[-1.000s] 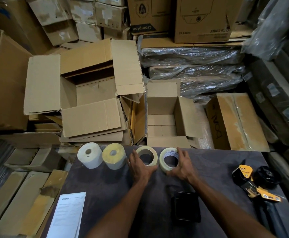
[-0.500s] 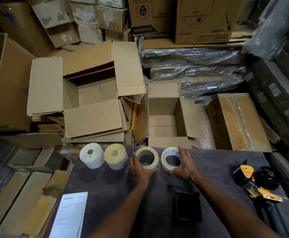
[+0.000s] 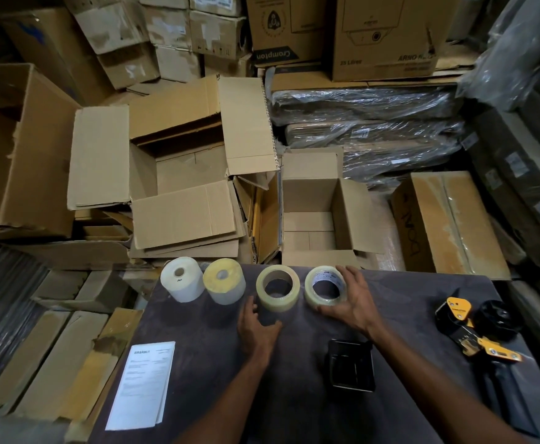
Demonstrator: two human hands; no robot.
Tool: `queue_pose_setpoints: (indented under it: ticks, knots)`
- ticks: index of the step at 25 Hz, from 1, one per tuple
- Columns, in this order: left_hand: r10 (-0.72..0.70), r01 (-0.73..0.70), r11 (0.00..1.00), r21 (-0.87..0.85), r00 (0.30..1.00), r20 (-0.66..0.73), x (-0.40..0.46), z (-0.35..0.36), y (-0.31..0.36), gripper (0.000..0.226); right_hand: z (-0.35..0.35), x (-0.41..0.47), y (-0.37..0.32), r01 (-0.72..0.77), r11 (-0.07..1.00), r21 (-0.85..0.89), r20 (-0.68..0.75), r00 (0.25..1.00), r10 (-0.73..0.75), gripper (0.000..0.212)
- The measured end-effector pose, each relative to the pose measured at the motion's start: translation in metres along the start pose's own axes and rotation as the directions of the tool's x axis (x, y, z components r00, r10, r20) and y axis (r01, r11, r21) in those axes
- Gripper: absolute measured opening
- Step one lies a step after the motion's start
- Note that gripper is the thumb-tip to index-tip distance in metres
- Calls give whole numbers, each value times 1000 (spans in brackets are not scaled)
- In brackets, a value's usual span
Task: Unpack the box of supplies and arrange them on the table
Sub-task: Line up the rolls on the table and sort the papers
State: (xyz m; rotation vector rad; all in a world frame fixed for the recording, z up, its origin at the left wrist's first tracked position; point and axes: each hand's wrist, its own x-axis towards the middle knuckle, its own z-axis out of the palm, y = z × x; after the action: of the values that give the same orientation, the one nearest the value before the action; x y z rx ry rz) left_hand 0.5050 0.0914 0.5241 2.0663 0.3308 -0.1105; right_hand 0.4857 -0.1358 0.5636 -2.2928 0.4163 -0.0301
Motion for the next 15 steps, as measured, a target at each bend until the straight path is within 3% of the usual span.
queue_pose_setpoints:
  ticks: [4, 6, 10, 15]
  knots:
    - [60, -57, 997, -48, 997, 43, -17, -19, -1, 31, -3, -20, -18, 92, 992, 90, -70, 994, -86, 65]
    - [114, -111, 993, -51, 991, 71, -23, -29, -2, 20, -2, -30, -29, 105, 988, 113, -90, 991, -95, 41]
    - [173, -163, 982, -92, 977, 121, -31, -51, -5, 18, 6, -53, -54, 141, 975, 170, -38, 990, -137, 26]
    - [158, -131, 972, -194, 979, 127, -48, -89, -19, 16, 45, -84, -88, 158, 927, 339, 94, 975, -201, 19]
